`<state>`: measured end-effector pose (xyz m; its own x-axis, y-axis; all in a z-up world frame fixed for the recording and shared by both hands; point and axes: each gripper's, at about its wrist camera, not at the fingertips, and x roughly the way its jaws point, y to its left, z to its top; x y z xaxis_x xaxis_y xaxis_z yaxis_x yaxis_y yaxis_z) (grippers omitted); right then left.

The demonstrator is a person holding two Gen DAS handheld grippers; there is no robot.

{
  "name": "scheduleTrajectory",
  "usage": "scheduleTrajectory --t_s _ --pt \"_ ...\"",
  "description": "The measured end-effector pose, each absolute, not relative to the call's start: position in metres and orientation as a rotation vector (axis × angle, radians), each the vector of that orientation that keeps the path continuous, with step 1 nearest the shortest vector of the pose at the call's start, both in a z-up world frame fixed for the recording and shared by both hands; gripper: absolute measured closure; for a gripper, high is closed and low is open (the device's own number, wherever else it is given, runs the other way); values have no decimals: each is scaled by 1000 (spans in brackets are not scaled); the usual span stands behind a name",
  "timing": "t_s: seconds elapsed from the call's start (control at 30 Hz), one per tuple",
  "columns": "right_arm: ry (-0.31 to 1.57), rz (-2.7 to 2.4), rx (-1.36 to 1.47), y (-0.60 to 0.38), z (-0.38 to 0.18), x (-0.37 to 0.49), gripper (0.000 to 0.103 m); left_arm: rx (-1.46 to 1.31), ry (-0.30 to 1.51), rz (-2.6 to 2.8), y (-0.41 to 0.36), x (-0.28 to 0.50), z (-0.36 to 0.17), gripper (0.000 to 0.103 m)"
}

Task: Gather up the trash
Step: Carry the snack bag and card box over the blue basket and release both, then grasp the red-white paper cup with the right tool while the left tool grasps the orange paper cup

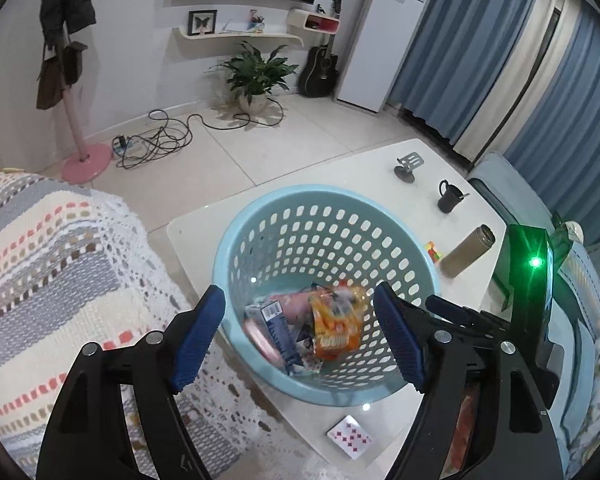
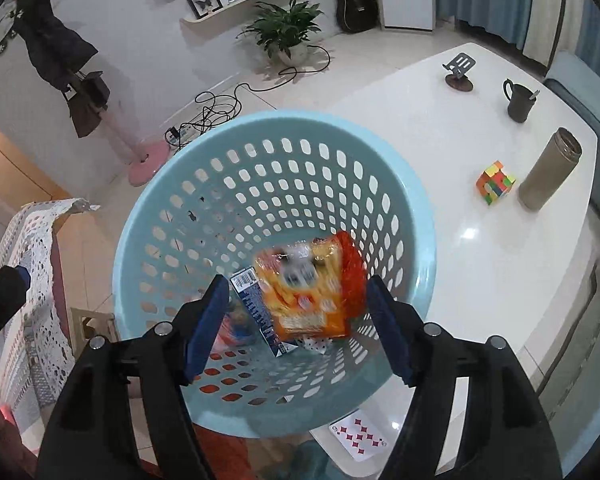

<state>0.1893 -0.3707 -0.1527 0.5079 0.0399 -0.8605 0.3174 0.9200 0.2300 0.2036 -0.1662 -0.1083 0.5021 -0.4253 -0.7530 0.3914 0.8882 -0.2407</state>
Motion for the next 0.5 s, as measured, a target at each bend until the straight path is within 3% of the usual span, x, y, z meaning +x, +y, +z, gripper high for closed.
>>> scheduleTrajectory --t_s 0.27,0.5 --pt "1003 -143 345 -352 -137 180 36 -58 891 -484 -151 187 -97 28" --pt "907 -68 253 -309 -89 167 36 -108 794 -438 -107 159 -64 28"
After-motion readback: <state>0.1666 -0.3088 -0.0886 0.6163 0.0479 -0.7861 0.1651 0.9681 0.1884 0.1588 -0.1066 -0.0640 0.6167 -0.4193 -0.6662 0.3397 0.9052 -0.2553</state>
